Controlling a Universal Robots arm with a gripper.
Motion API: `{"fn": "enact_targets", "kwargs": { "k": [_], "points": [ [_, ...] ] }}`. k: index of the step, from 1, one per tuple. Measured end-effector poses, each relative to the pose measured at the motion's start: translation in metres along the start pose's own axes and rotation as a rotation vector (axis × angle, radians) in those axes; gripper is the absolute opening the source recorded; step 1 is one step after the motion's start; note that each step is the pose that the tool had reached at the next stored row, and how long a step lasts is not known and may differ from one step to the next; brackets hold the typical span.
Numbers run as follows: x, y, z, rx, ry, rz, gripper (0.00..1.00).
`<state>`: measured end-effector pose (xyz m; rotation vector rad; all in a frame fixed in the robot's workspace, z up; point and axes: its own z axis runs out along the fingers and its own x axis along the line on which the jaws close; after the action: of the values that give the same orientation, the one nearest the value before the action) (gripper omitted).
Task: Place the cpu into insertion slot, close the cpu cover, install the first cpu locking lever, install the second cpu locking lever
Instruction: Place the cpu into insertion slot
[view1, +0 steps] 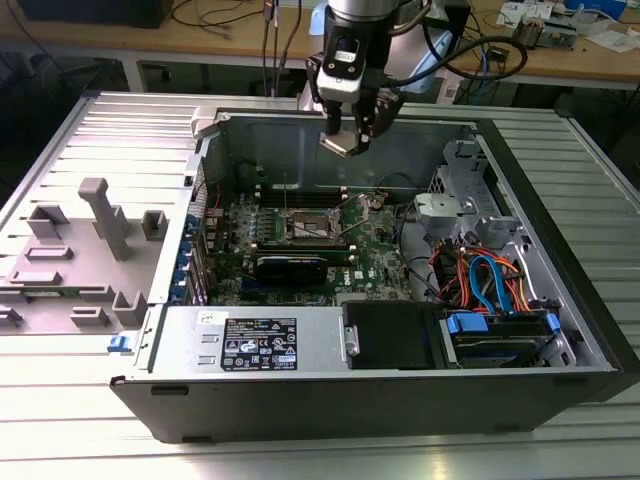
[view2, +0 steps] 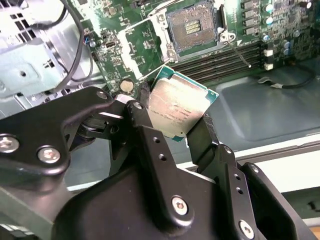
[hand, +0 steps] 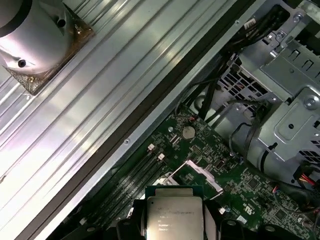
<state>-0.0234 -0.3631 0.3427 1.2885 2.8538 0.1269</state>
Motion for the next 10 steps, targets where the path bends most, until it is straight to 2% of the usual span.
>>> {"fn": "enact_targets", "kwargs": {
  "k": [5, 10],
  "points": [
    [-0.0001, -0.0003, 0.0034, -0.0014, -0.0065, 0.077, 0.54],
    [-0.0003, -0.0007, 0.0094, -0.0025, -0.0171, 0.207, 0.54]
  ]
}}
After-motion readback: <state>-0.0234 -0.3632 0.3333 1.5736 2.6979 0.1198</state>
